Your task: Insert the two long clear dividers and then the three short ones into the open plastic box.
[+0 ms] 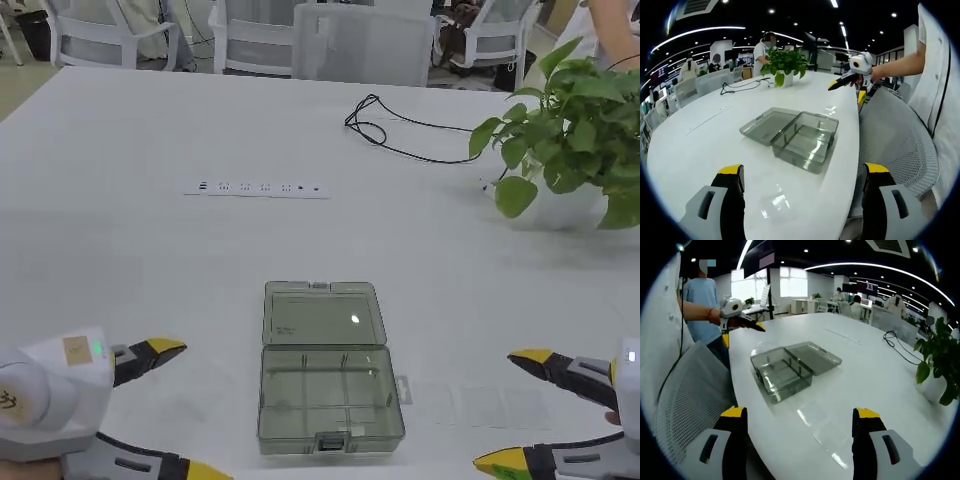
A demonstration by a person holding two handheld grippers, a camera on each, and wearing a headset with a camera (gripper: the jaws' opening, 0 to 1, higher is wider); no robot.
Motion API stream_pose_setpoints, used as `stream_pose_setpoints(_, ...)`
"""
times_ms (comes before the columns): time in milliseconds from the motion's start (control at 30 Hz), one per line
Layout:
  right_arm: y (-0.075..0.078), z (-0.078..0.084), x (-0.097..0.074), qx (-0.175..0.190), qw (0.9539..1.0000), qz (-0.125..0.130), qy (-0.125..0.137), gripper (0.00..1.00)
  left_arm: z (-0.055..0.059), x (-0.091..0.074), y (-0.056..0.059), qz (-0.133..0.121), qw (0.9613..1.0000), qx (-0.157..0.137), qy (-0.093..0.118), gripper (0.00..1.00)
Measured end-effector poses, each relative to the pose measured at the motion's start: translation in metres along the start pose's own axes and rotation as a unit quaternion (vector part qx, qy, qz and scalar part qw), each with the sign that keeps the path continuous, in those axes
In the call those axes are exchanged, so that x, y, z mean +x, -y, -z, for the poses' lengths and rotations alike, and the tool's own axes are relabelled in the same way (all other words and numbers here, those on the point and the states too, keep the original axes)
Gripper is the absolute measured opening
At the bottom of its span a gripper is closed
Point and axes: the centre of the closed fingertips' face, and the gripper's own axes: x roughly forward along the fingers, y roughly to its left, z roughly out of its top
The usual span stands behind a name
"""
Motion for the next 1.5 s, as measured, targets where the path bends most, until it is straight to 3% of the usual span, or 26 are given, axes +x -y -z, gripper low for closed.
stream_pose_setpoints(733,0.0027,0.0010,0.0034,0.007,1.0000,0.001,0.000,0.87,0.0091,0.0036,-0.0049,0.002,1.0000,-0.006,-0.006,1.00)
stream_pose_setpoints(1500,0.0065,0.0006,0.0048,0.010,0.9999,0.004,0.004,0.87,0.0067,0.0046,-0.0039,0.001,1.0000,-0.009,-0.003,1.00)
